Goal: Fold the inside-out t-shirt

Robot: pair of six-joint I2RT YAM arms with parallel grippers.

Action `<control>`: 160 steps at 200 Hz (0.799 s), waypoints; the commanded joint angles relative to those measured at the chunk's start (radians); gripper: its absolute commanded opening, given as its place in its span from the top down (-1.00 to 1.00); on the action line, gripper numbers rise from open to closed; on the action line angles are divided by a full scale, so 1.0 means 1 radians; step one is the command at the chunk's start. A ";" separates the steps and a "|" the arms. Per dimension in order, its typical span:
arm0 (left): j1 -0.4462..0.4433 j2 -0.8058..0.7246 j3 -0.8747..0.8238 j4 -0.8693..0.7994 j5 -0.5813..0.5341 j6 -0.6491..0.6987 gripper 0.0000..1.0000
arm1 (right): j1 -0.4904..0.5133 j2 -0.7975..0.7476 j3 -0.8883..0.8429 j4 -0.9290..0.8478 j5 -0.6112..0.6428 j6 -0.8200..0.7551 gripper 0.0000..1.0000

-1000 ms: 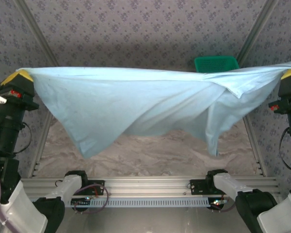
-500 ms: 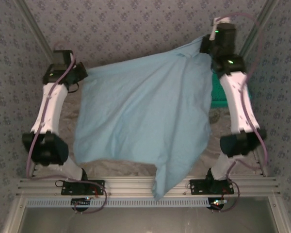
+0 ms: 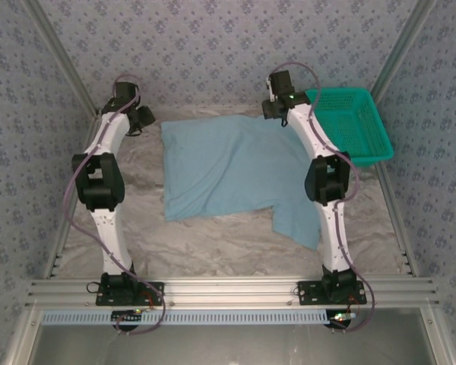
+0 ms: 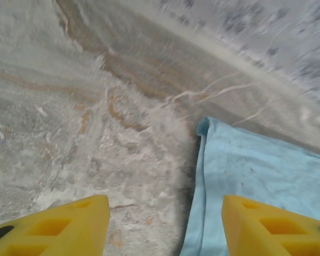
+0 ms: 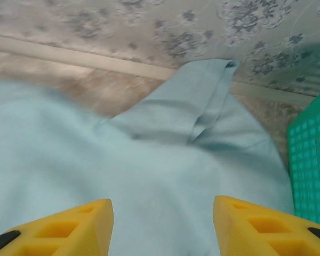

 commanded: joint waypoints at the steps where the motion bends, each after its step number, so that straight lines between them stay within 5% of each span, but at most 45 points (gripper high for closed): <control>1: -0.008 -0.171 -0.175 0.095 0.109 -0.063 -0.16 | 0.030 -0.283 -0.299 0.037 -0.070 0.076 -0.08; 38: -0.114 -0.385 -0.566 0.248 0.216 -0.121 -0.17 | 0.001 -0.545 -0.785 0.061 -0.246 0.235 -0.08; 63: -0.218 -0.469 -0.771 0.238 0.241 -0.090 -0.16 | -0.012 -0.629 -0.949 -0.013 -0.207 0.246 -0.07; 102: -0.306 -0.467 -0.937 0.273 0.314 -0.115 -0.15 | -0.045 -0.565 -1.051 -0.049 -0.205 0.268 -0.03; 160: -0.310 -0.610 -1.194 0.193 0.249 -0.096 -0.15 | -0.019 -0.565 -1.211 -0.071 -0.262 0.305 0.06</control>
